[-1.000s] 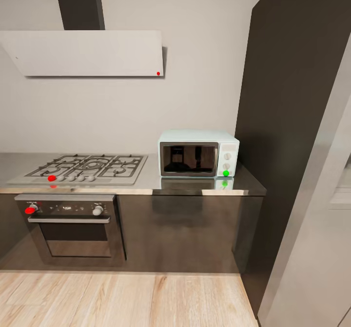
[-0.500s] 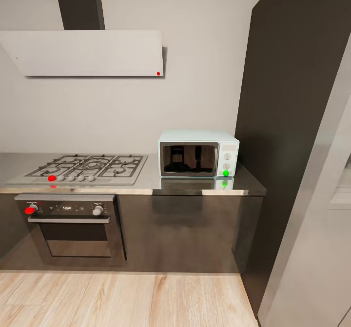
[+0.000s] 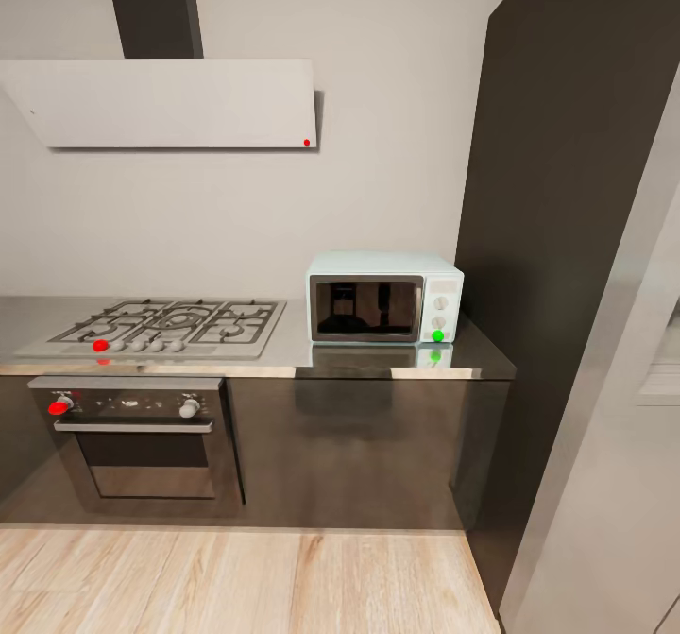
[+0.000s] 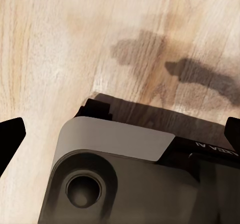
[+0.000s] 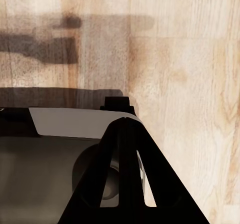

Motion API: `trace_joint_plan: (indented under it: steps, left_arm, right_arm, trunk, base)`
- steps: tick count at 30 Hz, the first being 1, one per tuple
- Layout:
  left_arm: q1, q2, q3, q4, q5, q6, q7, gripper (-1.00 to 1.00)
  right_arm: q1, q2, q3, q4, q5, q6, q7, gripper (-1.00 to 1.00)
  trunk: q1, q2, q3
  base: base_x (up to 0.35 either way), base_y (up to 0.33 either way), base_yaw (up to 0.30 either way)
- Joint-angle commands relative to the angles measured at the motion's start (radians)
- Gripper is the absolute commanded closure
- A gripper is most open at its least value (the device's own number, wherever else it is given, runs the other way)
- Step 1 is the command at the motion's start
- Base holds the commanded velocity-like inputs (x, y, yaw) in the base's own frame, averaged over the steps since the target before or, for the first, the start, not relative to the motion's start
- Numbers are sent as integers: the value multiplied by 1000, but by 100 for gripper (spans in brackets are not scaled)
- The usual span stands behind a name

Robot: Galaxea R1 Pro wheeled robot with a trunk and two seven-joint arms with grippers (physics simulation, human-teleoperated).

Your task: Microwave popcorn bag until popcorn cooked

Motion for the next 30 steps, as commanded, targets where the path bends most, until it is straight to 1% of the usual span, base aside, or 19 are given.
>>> trace_joint_plan:
  steps: [1,30]
  left_arm:
    - [0,0,-8,0,7,-2,4,-100]
    - [0,0,-8,0,7,-2,4,-100]
  right_arm:
    - [-1,-1,-9,3,8,-6,1,100]
    - [-1,-1,-9,3,8,-5,1,100]
  trunk:
    - [0,-1,-1]
    - [0,-1,-1]
  base:
    - [0,0,0]
    - [0,0,0]
